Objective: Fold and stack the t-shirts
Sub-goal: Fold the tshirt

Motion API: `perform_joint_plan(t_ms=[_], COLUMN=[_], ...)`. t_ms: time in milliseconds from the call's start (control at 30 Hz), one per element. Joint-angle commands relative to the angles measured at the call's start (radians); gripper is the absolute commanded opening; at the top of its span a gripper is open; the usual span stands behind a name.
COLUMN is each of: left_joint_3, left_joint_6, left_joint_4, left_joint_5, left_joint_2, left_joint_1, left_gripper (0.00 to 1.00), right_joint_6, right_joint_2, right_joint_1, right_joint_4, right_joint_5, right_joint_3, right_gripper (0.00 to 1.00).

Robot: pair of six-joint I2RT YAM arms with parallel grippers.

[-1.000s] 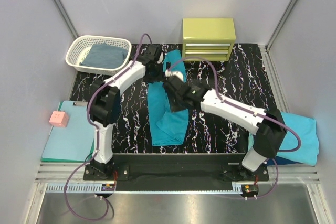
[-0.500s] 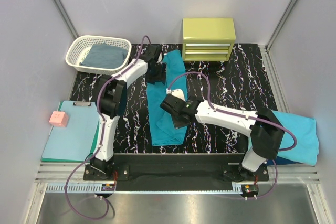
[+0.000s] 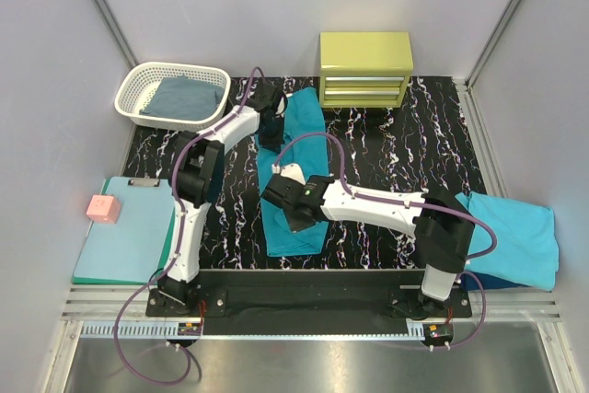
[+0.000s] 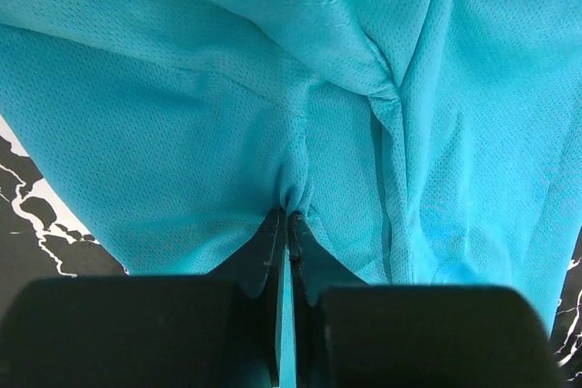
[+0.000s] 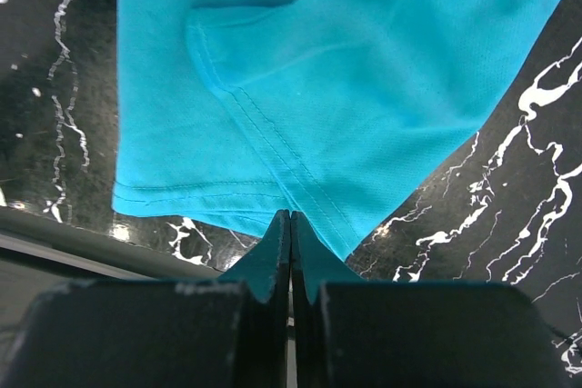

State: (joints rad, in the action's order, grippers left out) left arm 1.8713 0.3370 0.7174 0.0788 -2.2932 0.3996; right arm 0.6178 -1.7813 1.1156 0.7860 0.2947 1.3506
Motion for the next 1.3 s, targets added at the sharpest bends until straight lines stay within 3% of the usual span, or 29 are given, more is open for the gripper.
perform_joint_plan(t_ms=[0, 167, 200, 233, 300, 333, 433, 533, 567, 633, 800, 967, 1067, 1100, 1133, 1200, 1267], left_joint_3=[0.008, 0.003, 0.003, 0.002, 0.000, -0.003, -0.017, -0.018, -0.017, -0.015, -0.023, -0.023, -0.027, -0.026, -0.024, -0.029, -0.029], left_joint_6=[-0.006, -0.001, 0.002, 0.002, 0.000, 0.003, 0.014, 0.011, 0.013, 0.020, 0.040, 0.036, 0.028, 0.028, 0.028, 0.034, 0.036], left_joint_4=[-0.004, -0.004, -0.003, -0.004, -0.003, -0.004, -0.009, -0.019, -0.019, -0.019, -0.027, -0.035, -0.041, -0.041, -0.039, -0.039, -0.038], left_joint_5=[0.006, 0.006, 0.006, 0.006, 0.007, 0.007, -0.013, -0.019, -0.024, -0.025, -0.054, -0.070, -0.076, -0.076, -0.076, -0.076, -0.073], left_joint_2=[0.009, 0.003, 0.003, 0.003, 0.006, 0.011, 0.038, 0.058, 0.061, 0.072, 0.143, 0.184, 0.175, 0.167, 0.149, 0.124, 0.110], left_joint_1=[-0.001, -0.001, -0.001, -0.001, -0.001, -0.001, -0.001, -0.001, -0.001, 0.001, 0.001, 0.001, -0.001, -0.002, -0.005, -0.011, -0.013], left_gripper=[0.04, 0.16, 0.23, 0.41, 0.60, 0.75, 0.82, 0.72, 0.65, 0.63, 0.79, 0.77, 0.46, 0.24, 0.14, 0.04, 0.04], right_joint_6=[0.003, 0.000, -0.001, 0.002, 0.005, 0.005, 0.008, 0.007, 0.007, 0.008, 0.013, 0.017, 0.022, 0.023, 0.023, 0.025, 0.025], right_joint_2=[0.011, 0.014, 0.011, 0.010, 0.003, 0.005, 0.011, 0.017, 0.020, 0.022, 0.029, 0.033, 0.034, 0.036, 0.037, 0.043, 0.046], right_joint_1=[0.010, 0.009, 0.010, 0.010, 0.010, 0.009, 0.010, 0.009, 0.010, 0.010, 0.010, 0.012, 0.012, 0.010, 0.010, 0.012, 0.012], right_joint_4=[-0.008, -0.008, -0.010, -0.011, -0.017, -0.022, -0.027, -0.030, -0.027, -0.031, -0.044, -0.048, -0.057, -0.057, -0.056, -0.057, -0.057], right_joint_5=[0.017, 0.024, 0.021, 0.020, 0.015, 0.009, 0.004, 0.004, 0.004, -0.002, -0.011, -0.017, -0.026, -0.028, -0.026, -0.026, -0.026], right_joint_3=[0.045, 0.028, 0.027, 0.024, 0.013, 0.012, 0.005, -0.002, -0.005, -0.010, -0.028, -0.047, -0.056, -0.057, -0.061, -0.064, -0.065], right_gripper=[0.00, 0.00, 0.00, 0.00, 0.00, 0.00, 0.00, 0.00, 0.00, 0.00, 0.00, 0.00, 0.00, 0.00, 0.00, 0.00, 0.00])
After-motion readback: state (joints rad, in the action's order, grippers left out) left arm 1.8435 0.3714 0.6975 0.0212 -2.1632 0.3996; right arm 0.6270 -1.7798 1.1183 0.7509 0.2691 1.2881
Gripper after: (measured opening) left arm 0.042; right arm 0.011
